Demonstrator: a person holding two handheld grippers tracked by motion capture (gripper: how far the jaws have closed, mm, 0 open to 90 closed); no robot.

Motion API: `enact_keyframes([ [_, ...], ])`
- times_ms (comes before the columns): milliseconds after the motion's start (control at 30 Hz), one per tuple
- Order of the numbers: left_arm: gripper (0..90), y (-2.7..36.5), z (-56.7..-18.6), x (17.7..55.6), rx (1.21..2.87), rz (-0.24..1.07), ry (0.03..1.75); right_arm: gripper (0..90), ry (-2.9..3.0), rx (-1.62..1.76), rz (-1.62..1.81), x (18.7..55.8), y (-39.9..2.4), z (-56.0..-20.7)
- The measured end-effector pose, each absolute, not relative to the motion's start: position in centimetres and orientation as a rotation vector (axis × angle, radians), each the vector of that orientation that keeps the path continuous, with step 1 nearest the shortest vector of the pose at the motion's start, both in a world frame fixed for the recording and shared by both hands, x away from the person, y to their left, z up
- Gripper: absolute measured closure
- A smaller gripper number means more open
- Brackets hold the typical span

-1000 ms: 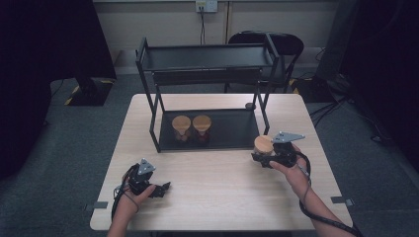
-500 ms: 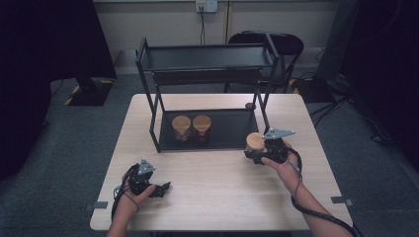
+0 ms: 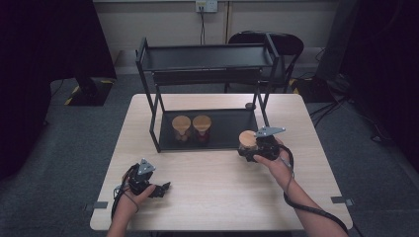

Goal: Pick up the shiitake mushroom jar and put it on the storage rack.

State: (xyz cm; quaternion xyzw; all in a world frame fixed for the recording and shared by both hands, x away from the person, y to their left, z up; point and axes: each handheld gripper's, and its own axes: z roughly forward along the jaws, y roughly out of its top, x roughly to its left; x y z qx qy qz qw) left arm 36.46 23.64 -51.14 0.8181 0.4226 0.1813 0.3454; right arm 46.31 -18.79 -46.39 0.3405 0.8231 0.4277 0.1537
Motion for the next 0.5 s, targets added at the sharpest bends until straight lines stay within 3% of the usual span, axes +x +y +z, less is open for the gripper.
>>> enact_keyframes([
  [500, 0.2, 23.7, -51.1, 36.5, 2.125, 0.470, 1.095, 25.6, 2.368, 0.964, 1.210, 48.0, -16.2, -46.4],
])
